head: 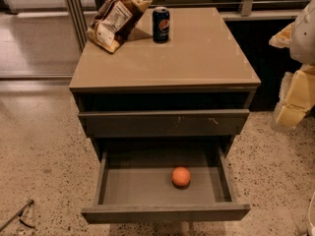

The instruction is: Pick orange from middle drawer and place on counter

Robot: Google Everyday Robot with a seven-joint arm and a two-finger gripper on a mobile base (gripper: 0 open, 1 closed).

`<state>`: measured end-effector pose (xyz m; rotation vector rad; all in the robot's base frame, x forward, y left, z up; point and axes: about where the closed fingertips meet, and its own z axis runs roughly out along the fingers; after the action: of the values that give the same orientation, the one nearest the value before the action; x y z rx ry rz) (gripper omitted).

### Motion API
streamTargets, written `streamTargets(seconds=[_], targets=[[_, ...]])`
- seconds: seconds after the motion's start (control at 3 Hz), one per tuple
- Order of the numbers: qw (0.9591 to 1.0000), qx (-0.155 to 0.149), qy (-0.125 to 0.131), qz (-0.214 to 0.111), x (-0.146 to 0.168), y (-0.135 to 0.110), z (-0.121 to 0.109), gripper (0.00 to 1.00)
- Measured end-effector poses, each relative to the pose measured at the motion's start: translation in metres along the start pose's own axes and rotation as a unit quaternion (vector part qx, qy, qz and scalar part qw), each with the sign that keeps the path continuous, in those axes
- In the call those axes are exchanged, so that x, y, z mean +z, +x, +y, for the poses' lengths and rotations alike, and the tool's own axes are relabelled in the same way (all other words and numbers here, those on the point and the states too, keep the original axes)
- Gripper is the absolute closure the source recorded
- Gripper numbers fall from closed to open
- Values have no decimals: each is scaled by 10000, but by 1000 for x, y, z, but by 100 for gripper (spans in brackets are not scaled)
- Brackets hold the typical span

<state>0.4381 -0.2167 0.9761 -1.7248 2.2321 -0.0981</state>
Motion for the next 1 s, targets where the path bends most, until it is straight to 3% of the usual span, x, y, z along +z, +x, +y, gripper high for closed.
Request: streamTargets(seconds=[0.33, 0.67, 1.0], targets=[[10000, 0, 0, -1, 0, 0, 0, 0], [9999, 58, 59, -100, 10, 1, -2, 19], [9990, 197, 71, -389, 45, 5, -1, 42]])
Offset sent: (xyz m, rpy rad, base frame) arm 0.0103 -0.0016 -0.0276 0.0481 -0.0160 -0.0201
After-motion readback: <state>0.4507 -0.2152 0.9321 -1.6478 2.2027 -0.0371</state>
